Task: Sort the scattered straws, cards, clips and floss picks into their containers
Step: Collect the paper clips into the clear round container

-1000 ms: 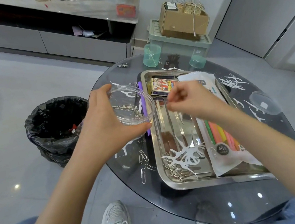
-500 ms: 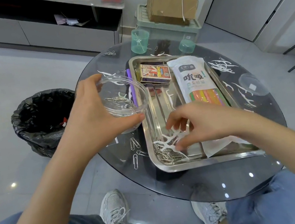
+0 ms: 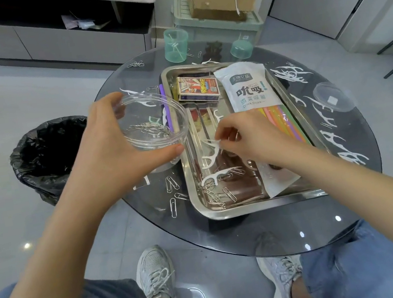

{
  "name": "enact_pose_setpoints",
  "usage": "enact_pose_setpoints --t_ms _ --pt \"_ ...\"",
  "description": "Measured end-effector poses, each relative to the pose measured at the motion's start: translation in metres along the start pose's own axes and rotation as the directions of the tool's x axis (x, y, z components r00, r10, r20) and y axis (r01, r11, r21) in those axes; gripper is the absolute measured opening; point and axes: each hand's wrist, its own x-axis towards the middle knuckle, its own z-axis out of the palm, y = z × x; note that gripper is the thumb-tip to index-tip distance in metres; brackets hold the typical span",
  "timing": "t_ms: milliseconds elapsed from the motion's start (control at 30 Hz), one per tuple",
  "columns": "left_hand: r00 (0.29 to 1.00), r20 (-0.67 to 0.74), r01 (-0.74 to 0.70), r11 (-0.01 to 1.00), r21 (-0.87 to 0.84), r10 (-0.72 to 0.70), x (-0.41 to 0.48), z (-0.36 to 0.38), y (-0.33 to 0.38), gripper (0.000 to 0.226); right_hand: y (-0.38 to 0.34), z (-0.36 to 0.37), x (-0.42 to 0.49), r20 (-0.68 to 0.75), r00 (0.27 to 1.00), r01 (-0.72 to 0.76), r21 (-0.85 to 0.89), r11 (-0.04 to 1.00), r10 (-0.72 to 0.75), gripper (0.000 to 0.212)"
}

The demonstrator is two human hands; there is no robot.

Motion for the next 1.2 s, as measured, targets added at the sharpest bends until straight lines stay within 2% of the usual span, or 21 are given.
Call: enact_pose_setpoints --t_ms 67,133,267,333,467,533,667,800,933,967,1100,1200 --pt "1.0 -0.003 0.001 1.0 -0.02 -0.001 0.0 -0.001 0.002 0.121 -0.002 -0.001 0.001 -0.051 0.999 0.015 -0.021 1.0 -0.016 0.013" --pt "1.0 -0.006 0.002 1.0 -0.026 -0.002 0.0 -0.002 0.003 0.122 -0.004 -0.006 -0.004 -0.033 0.997 0.068 -0.019 0.997 -0.069 0.014" --pt "1.0 -0.005 -0.009 1.0 -0.014 0.009 0.0 -0.001 0.003 0.121 -0.011 -0.009 -0.019 0.224 0.959 0.195 -0.069 0.978 -0.175 0.016" --pt "1.0 0.003 -0.013 1.0 -0.02 0.013 0.0 0.001 0.004 0.122 -0.014 -0.004 -0.022 0.257 0.946 0.226 -0.088 0.97 -0.197 0.015" --pt "1.0 0.006 -0.012 1.0 -0.009 0.012 0.0 0.002 0.002 0.119 -0.015 0.001 -0.02 0.254 0.941 0.245 -0.066 0.967 -0.222 0.008" --pt "1.0 0.0 -0.011 1.0 -0.005 0.011 0.001 0.0 0.0 0.117 -0.013 -0.001 -0.018 0.244 0.95 0.21 -0.03 0.977 -0.197 0.007" --pt "1.0 -0.002 -0.011 1.0 -0.02 0.011 0.001 -0.001 0.0 0.121 -0.01 -0.007 -0.007 0.064 0.994 0.087 0.078 0.993 -0.092 0.007" --pt "1.0 -0.005 0.003 0.999 -0.039 -0.004 0.001 0.0 0.002 0.125 -0.004 -0.004 -0.001 0.09 0.994 0.051 0.062 0.997 -0.057 0.012" --pt "1.0 -0.009 0.004 0.999 -0.042 -0.005 0.001 -0.001 0.002 0.125 0.0 -0.004 -0.004 -0.03 0.999 0.033 0.025 0.999 -0.032 0.015" --pt "1.0 -0.008 0.005 0.999 -0.042 -0.005 0.001 -0.001 0.002 0.125 0.0 -0.006 -0.006 -0.022 0.999 0.041 0.036 0.999 -0.04 0.013" --pt "1.0 -0.005 0.005 0.999 -0.036 -0.005 0.001 -0.001 0.002 0.125 0.001 -0.006 -0.019 0.158 0.984 0.077 0.003 0.997 -0.077 0.009" --pt "1.0 -0.009 0.006 0.999 -0.038 -0.006 0.001 0.0 0.003 0.124 -0.001 -0.005 -0.027 0.191 0.977 0.102 -0.026 0.994 -0.095 0.013"
